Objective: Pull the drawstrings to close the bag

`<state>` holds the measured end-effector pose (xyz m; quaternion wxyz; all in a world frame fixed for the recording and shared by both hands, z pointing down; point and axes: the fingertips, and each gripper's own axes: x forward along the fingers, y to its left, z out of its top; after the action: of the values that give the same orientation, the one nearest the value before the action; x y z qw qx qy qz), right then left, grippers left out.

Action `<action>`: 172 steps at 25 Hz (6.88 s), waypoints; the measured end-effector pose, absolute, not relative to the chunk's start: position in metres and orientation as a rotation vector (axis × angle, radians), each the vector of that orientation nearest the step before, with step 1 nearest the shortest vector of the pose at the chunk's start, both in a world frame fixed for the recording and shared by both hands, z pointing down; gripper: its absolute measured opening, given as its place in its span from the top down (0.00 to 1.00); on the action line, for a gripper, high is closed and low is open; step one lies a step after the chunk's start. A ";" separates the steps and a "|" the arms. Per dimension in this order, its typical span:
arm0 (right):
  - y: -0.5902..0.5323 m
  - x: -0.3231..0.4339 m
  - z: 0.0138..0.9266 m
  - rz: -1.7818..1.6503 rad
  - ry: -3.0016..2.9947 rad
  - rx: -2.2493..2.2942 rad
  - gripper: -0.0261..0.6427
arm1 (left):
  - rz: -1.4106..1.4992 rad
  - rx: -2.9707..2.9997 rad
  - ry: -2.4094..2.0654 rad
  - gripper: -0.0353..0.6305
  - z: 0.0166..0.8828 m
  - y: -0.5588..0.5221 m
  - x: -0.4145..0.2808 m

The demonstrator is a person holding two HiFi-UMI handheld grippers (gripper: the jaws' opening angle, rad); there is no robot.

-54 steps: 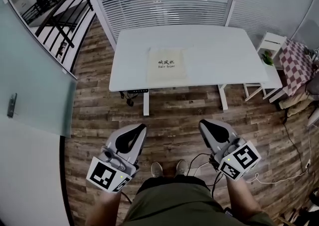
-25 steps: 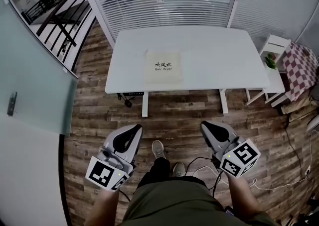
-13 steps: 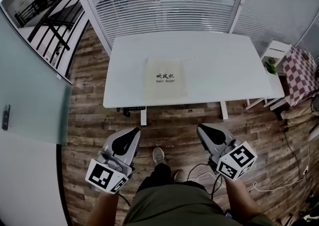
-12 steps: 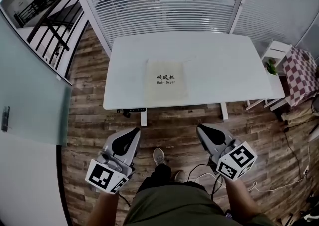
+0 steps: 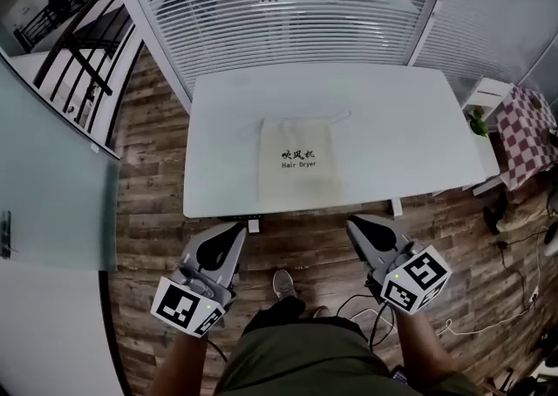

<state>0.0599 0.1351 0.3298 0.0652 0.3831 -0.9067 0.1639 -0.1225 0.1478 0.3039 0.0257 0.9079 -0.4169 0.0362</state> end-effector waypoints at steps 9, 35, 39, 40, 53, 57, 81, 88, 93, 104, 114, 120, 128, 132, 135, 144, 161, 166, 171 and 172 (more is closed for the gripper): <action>0.093 0.036 0.332 0.500 -2.707 1.206 0.95 | 0.127 2.817 -1.237 0.94 0.310 0.098 -0.153; -0.050 0.067 0.376 0.464 -2.655 1.129 0.95 | 0.231 2.716 -1.266 0.94 0.358 -0.037 -0.130; -0.084 0.086 0.402 0.469 -2.636 1.083 0.95 | 0.274 2.676 -1.291 0.94 0.371 -0.069 -0.118; -0.092 0.091 0.408 0.475 -2.630 1.073 0.95 | 0.288 2.661 -1.298 0.94 0.376 -0.077 -0.116; -0.174 0.125 0.465 0.409 -2.585 0.922 0.94 | 0.521 2.501 -1.382 0.94 0.449 -0.147 -0.108; -0.195 0.133 0.490 0.403 -2.539 0.914 0.94 | 0.623 2.427 -1.396 0.94 0.484 -0.160 -0.122; -0.295 0.175 0.617 0.426 -2.132 1.061 0.80 | 1.106 2.199 -1.217 0.80 0.636 -0.216 -0.197; -0.296 0.179 0.633 0.493 -2.092 1.019 0.81 | 1.140 2.162 -1.196 0.81 0.637 -0.215 -0.196; -0.294 0.177 0.635 0.531 -2.099 1.005 0.86 | 1.138 2.123 -1.168 0.82 0.639 -0.216 -0.197; -0.289 0.171 0.623 0.396 -2.058 1.010 0.94 | 1.172 2.142 -1.190 0.93 0.639 -0.220 -0.202; -0.265 0.180 0.519 -0.160 -2.006 1.129 0.94 | 1.541 2.381 -1.436 0.93 0.549 -0.220 -0.193; -0.245 0.185 0.483 -0.357 -1.895 1.141 0.94 | 1.777 2.427 -1.507 0.93 0.505 -0.218 -0.208; -0.244 0.190 0.416 -0.525 -1.791 1.174 0.94 | 1.836 2.451 -1.683 0.93 0.428 -0.228 -0.218; -0.249 0.191 0.386 -0.582 -1.760 1.187 0.94 | 1.796 2.445 -1.768 0.93 0.394 -0.240 -0.229; -0.252 0.193 0.373 -0.607 -1.734 1.208 0.94 | 1.802 2.439 -1.827 0.93 0.379 -0.244 -0.236; -0.261 0.194 0.348 -0.649 -1.734 1.259 0.94 | 1.740 2.422 -1.963 0.93 0.350 -0.257 -0.253; -0.261 0.224 0.312 -0.630 -1.688 1.359 0.94 | 1.584 2.316 -2.092 0.93 0.309 -0.257 -0.297; -0.262 0.228 0.303 -0.636 -1.679 1.379 0.94 | 1.544 2.266 -2.122 0.93 0.305 -0.258 -0.308; -0.261 0.240 0.303 -0.617 -1.678 1.395 0.94 | 1.534 2.251 -2.131 0.93 0.306 -0.255 -0.314; -0.261 0.243 0.302 -0.614 -1.678 1.397 0.94 | 1.522 2.245 -2.133 0.93 0.305 -0.255 -0.316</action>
<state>0.2426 -0.2608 0.3025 0.4229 0.5582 -0.6704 -0.2451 -0.3161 -0.2551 0.3053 -0.1540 0.6428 -0.6108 0.4358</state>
